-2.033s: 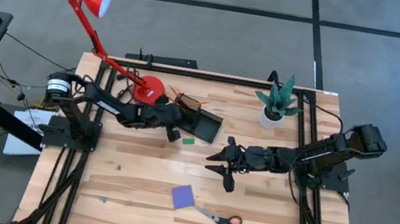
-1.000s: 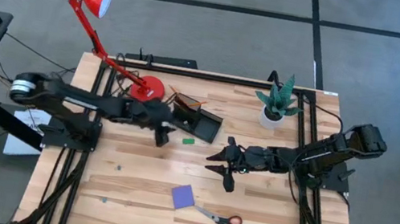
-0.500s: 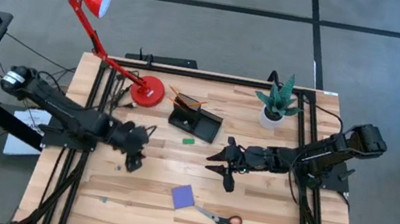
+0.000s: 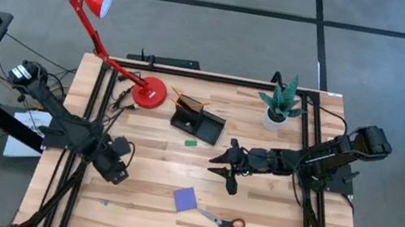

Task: Pick and place office supplies into organizer
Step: Put the top left blue binder clip into the black desk organizer

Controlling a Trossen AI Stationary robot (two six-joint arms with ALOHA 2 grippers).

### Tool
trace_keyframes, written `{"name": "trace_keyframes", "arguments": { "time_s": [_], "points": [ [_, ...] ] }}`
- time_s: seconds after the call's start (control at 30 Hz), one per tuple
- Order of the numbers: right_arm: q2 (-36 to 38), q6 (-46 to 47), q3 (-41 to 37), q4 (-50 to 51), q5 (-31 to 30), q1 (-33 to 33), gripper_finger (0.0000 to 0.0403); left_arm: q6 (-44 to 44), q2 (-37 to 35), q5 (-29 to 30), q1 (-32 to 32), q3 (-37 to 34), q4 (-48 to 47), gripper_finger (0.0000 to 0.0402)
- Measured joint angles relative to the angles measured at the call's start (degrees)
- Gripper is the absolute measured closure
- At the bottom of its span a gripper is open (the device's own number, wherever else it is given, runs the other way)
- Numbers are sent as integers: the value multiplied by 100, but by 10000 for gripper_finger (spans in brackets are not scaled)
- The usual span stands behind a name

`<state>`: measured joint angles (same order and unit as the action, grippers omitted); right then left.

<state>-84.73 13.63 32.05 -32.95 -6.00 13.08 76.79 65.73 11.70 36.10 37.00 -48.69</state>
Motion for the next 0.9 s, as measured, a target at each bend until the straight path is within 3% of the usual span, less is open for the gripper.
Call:
{"name": "trace_keyframes", "arguments": {
  "time_s": [0.2, 0.33, 0.7, 0.9],
  "points": [
    [0, 139, 0, 0, 2, 45, 269, -777, 0, -375, 152, -313, 351, 232],
    [0, 139, 0, 0, -2, 106, 269, -806, 2, -713, 278, -574, 360, 232],
    [0, 139, 0, 0, -3, 103, 269, -1265, 4, -240, 356, -690, 776, 225],
    [0, 139, 0, 0, -4, 103, 269, -1357, 245, -502, 360, -690, 893, 195]
  ]
}}
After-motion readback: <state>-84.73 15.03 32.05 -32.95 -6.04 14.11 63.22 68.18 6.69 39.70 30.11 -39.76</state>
